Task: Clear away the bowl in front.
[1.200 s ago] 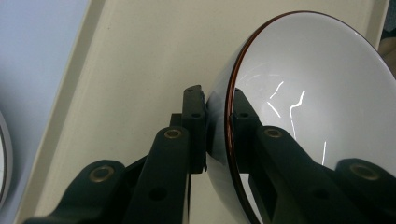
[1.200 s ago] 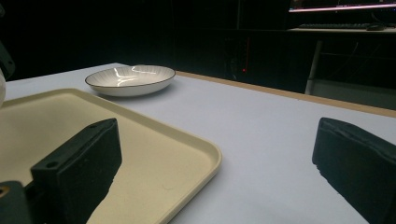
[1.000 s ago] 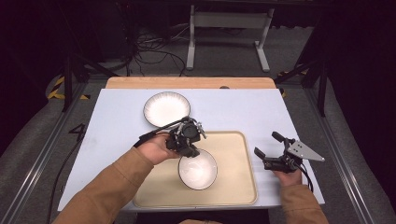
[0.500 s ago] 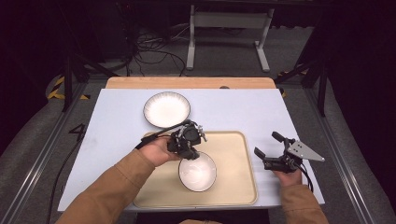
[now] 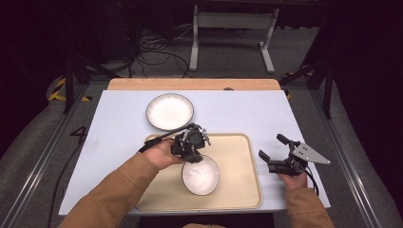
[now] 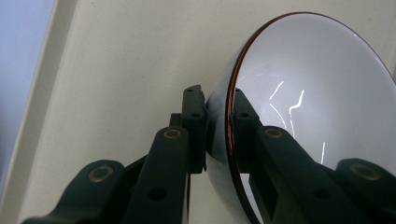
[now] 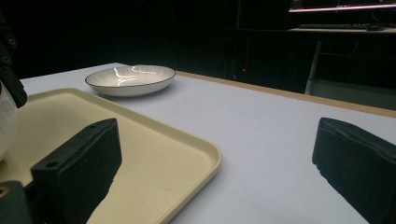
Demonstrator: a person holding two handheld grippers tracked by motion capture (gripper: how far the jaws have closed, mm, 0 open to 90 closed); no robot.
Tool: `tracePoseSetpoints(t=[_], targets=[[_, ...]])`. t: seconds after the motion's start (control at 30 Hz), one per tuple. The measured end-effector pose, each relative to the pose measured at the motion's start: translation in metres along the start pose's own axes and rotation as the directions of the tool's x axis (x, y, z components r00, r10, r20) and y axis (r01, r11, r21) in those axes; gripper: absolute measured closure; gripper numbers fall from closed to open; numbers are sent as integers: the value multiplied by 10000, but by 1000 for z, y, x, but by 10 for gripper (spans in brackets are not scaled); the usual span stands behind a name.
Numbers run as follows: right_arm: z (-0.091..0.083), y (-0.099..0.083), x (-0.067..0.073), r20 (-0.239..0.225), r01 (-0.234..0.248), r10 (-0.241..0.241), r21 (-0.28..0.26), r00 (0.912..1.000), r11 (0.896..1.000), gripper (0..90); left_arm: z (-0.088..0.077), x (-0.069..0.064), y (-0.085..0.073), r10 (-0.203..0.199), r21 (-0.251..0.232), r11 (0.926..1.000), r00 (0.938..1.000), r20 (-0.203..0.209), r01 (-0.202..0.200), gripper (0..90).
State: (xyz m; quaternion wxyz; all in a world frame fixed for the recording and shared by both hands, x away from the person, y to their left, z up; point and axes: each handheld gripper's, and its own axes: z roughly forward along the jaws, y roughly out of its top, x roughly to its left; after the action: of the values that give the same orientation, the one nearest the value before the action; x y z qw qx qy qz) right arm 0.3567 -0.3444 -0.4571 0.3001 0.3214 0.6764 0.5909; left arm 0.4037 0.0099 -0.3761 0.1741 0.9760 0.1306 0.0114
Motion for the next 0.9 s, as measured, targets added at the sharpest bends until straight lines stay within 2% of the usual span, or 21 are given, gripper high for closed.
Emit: tracePoseSetpoints(t=[0.4,0.63,0.9], targets=[[0,0,0,-25,42,-42,1,10000,10000,19,1,2,1,122,-5,9999,9999,43,-122,806],[0,0,0,-26,47,-47,1,10000,10000,20,1,3,0,-55,-90,9999,9999,115,56,799],[0,0,0,-29,44,-44,3,10000,10000,20,3,4,-2,-178,59,9998,9998,76,177,764]])
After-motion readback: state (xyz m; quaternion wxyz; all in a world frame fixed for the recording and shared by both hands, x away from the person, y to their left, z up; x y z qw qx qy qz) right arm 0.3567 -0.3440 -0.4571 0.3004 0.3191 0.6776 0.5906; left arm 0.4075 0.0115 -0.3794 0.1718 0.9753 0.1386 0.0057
